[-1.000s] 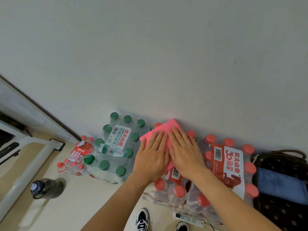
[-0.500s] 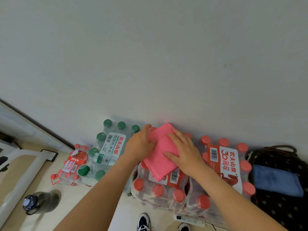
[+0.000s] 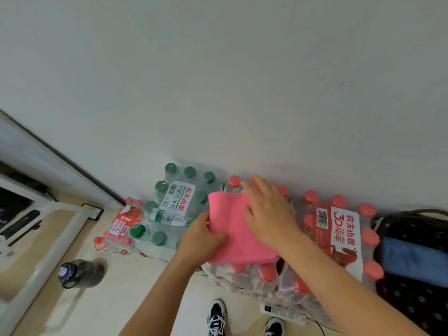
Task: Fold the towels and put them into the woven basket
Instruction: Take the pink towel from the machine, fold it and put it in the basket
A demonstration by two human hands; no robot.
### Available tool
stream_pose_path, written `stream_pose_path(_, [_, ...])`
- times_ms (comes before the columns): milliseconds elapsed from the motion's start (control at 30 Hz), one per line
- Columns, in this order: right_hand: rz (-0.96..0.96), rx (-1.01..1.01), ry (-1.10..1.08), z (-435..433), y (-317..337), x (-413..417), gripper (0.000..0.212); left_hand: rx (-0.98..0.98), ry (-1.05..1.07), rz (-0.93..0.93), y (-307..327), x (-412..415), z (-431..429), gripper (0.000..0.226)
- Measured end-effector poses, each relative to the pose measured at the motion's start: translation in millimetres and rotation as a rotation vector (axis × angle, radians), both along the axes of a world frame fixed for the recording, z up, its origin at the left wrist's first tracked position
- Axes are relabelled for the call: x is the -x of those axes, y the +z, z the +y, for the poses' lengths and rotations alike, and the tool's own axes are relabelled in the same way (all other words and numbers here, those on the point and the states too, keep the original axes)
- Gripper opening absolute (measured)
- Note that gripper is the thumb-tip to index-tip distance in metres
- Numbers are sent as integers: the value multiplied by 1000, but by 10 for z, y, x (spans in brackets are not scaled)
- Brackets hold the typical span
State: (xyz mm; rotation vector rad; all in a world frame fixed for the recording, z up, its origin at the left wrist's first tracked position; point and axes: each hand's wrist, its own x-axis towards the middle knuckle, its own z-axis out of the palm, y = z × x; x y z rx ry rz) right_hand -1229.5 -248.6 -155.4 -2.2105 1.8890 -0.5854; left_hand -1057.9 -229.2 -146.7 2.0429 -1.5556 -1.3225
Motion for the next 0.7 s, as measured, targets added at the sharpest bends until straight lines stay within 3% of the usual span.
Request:
stream_pose_path(100, [121,-34,102,267,-256,-239,58,84,122,-11,-58,29,52,37])
stream_pose_path(267, [207,-89,45,391,-476,-260,64,163,151,-74,-77,99,78,13])
stream_pose_path(433, [152,-59,17,383,-485,-274,62,151,201,66,-3,160,19,44])
stream_pose_path(500, [56,-17,10,391,-492,-252,51,199,180,98,22,221,54,50])
stream_pose_path(600, [-7,89,-27,487,-426,-255,18,274,198,115,26,285,94,52])
stream_pose_path(700, [-11,39,22,527,-420,-265,12,341,194,110,27,324,108,47])
